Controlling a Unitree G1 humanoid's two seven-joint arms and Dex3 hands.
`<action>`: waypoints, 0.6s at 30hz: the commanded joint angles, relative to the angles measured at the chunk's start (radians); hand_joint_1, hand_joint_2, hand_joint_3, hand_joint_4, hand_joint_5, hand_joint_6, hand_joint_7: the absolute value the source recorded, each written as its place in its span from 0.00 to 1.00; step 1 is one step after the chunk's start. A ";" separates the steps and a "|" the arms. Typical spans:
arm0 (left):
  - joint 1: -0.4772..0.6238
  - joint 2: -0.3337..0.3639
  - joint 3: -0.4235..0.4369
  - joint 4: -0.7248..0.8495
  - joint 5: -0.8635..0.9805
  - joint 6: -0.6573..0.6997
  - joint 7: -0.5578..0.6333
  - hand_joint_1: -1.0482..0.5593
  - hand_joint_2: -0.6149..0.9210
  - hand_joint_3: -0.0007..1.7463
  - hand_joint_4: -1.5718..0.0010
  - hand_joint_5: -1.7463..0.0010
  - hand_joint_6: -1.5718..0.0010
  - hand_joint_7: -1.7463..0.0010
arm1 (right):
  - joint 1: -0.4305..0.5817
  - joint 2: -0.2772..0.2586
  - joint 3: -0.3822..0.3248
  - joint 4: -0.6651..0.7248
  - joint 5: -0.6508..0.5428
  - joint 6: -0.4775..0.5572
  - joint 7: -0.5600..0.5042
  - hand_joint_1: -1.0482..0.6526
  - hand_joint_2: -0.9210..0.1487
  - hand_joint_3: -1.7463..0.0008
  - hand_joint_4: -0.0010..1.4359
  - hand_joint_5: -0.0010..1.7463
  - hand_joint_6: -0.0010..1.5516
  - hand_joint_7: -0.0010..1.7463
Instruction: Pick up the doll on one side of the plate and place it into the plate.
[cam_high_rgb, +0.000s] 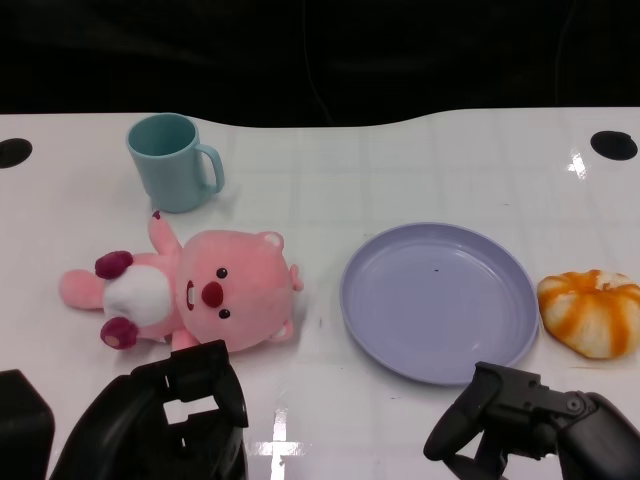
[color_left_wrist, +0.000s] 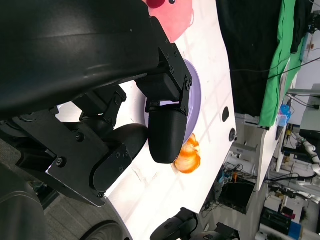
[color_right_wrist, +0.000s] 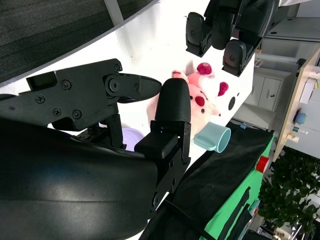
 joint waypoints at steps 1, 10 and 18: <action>-0.006 0.010 0.010 0.006 -0.002 -0.003 -0.005 0.56 0.65 0.81 0.42 0.00 0.50 0.05 | -0.003 -0.007 -0.013 -0.001 0.012 0.002 0.004 0.48 0.00 0.80 0.45 0.92 0.37 0.75; -0.003 0.014 0.009 0.008 0.004 -0.007 -0.008 0.56 0.65 0.81 0.42 0.00 0.50 0.05 | 0.000 -0.007 -0.016 0.001 0.016 -0.003 0.006 0.48 0.00 0.80 0.44 0.92 0.37 0.75; -0.004 0.014 0.011 0.014 -0.001 -0.014 -0.017 0.56 0.66 0.80 0.42 0.00 0.50 0.05 | -0.001 -0.009 -0.016 -0.006 0.016 0.005 0.006 0.48 0.00 0.80 0.44 0.92 0.37 0.76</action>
